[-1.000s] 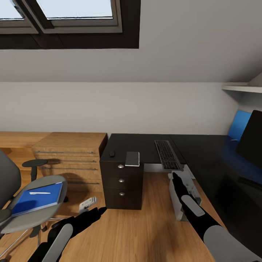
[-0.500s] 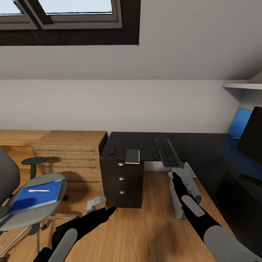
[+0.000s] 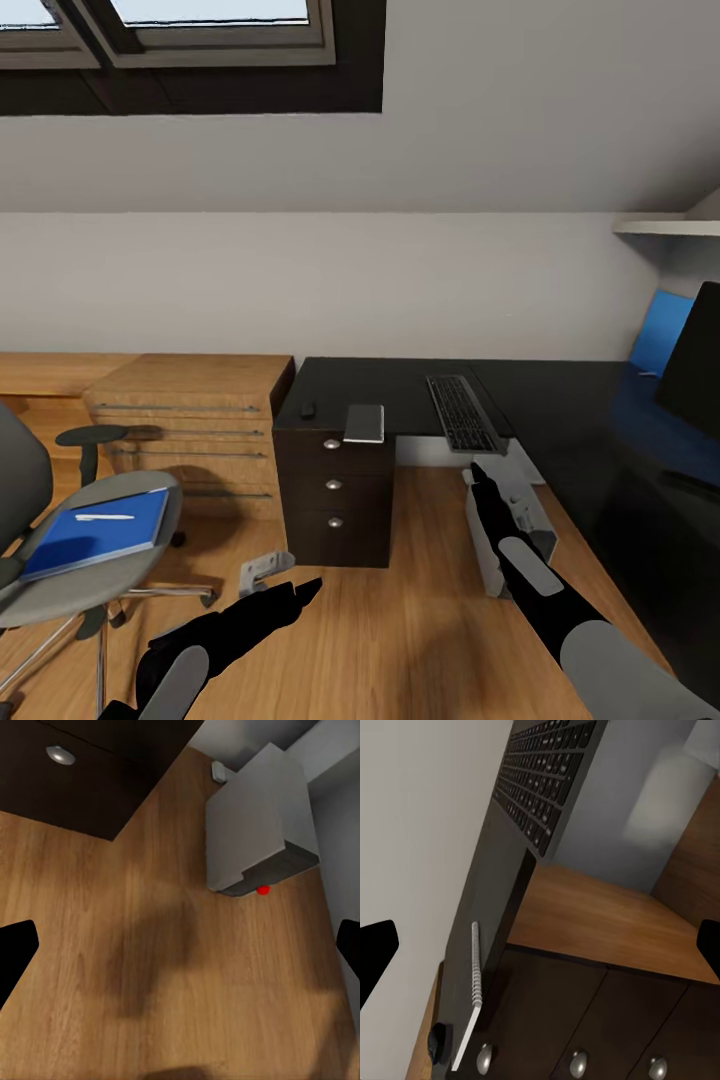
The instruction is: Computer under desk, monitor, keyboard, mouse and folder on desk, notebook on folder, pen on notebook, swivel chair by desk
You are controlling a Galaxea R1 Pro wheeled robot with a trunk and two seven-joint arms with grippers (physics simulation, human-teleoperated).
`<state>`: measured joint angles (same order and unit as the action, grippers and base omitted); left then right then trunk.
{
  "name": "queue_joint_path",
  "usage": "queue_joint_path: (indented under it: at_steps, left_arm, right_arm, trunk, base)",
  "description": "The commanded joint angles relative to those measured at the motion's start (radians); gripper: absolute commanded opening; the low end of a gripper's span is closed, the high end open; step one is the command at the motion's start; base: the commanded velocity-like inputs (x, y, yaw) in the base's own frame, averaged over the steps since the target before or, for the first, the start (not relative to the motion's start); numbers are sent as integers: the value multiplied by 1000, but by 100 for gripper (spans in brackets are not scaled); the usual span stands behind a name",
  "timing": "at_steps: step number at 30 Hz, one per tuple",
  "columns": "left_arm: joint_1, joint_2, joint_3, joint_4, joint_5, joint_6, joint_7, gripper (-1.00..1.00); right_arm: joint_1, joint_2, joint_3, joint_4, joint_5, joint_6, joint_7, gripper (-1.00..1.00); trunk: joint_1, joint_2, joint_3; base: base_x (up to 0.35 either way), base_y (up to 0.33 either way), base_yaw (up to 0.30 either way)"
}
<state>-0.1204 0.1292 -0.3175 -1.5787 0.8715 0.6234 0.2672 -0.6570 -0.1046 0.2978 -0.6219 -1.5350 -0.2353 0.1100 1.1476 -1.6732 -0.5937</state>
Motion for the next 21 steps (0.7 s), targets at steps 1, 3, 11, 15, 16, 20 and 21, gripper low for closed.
queue_joint_path:
  at_steps: [1,3,11,15,16,20,21]
  left_arm:
    - [-1,1,-2,-1,11,1,10,100]
    - [-1,1,0,-1,9,1,10,100]
    - [-1,1,0,1,9,1,12,100]
    - [-1,1,0,3,8,1,12,100]
    - [-1,1,0,3,8,1,12,100]
    - [-1,1,0,3,8,1,12,100]
    - [-1,1,0,3,8,1,12,100]
  right_arm:
    - [-1,-1,7,1,-10,-8,4,100]
    - [-1,-2,7,2,-11,-10,3,100]
    - [0,-21,9,2,-12,-2,2,100]
    - [0,-21,2,2,-15,-2,-3,100]
    - [0,-21,0,2,-15,-2,-4,100]
    - [0,-20,-84,2,-27,8,-11,100]
    - [0,-19,-95,2,-30,11,-12,100]
  trunk:
    - [4,-8,-4]
    - [12,-22,-11]
    - [42,-78,-36]
    - [58,-106,-48]
    - [61,-113,-51]
    - [77,-141,-64]
    - [81,-148,-67]
  base:
    - [0,0,0]
    - [0,0,0]
    - [0,0,0]
    - [0,0,0]
    - [0,0,0]
    - [0,0,0]
    - [0,0,0]
